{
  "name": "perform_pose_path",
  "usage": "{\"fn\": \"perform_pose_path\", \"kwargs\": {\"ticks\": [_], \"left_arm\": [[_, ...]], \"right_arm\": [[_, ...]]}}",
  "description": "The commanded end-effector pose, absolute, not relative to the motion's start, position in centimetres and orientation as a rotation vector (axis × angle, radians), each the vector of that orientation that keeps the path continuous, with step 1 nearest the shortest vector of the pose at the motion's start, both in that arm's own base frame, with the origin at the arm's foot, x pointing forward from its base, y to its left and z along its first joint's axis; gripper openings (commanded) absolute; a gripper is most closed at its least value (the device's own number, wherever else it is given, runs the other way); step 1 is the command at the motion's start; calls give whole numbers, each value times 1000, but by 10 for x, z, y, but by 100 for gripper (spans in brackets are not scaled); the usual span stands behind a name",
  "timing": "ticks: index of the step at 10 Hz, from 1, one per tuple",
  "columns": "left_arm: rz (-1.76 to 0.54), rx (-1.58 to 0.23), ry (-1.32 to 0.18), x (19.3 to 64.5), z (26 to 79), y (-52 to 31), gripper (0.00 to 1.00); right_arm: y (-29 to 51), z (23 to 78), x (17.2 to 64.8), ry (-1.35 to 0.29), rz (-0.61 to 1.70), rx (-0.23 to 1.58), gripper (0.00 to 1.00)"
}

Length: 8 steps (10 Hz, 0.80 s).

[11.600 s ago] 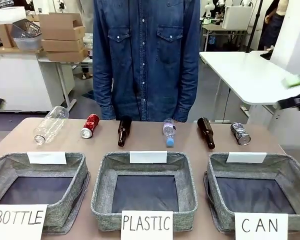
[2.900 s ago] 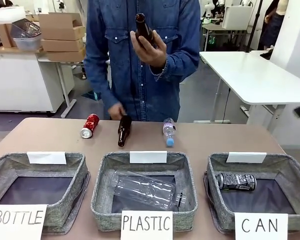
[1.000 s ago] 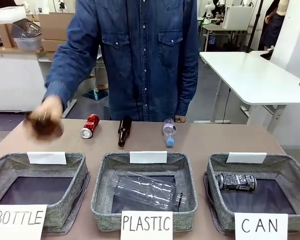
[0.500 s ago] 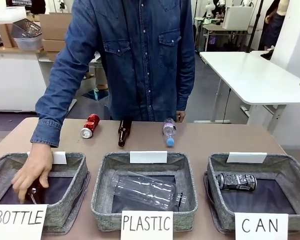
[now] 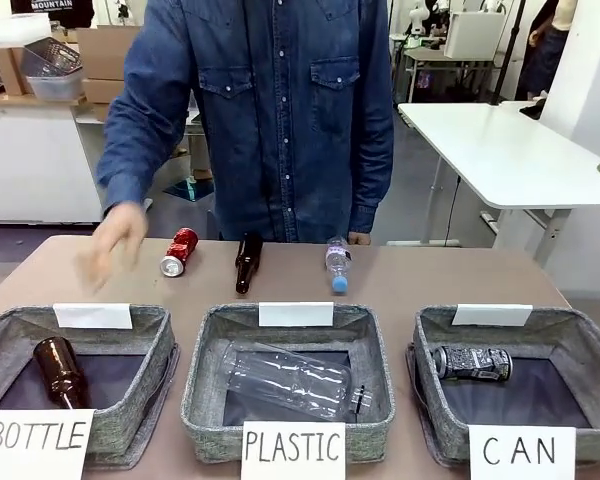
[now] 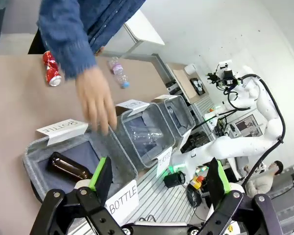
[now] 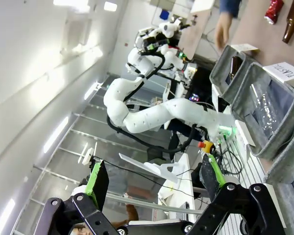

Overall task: Sort the can waste into the basket.
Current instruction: Pick up the can waste from the table and place it in the right Fabric basket.

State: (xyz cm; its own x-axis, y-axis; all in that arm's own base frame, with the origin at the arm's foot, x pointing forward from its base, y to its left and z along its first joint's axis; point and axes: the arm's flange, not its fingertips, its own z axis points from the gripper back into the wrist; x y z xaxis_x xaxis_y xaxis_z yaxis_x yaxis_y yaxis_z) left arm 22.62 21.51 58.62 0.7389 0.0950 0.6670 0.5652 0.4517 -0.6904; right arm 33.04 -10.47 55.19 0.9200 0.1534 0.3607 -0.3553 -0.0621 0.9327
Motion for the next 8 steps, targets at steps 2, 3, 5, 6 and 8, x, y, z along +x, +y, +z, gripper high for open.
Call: {"fn": "perform_pose_path", "kwargs": {"ticks": [2,3,5,6,8], "left_arm": [[-359,-875,-746,237,596,183,100],[-445,-786,-675,254,595,153,100],[-558,-573,-492,313,580,95,100],[-604,-394,-402,346,567,63,100],[-712,-265,-291,387,533,15,100]], "right_arm": [[-107,551,331,-178,445,1561,100],[-107,551,331,-178,445,1561,100],[-107,551,331,-178,445,1561,100],[-107,551,331,-178,445,1561,100],[-107,551,331,-178,445,1561,100]]}}
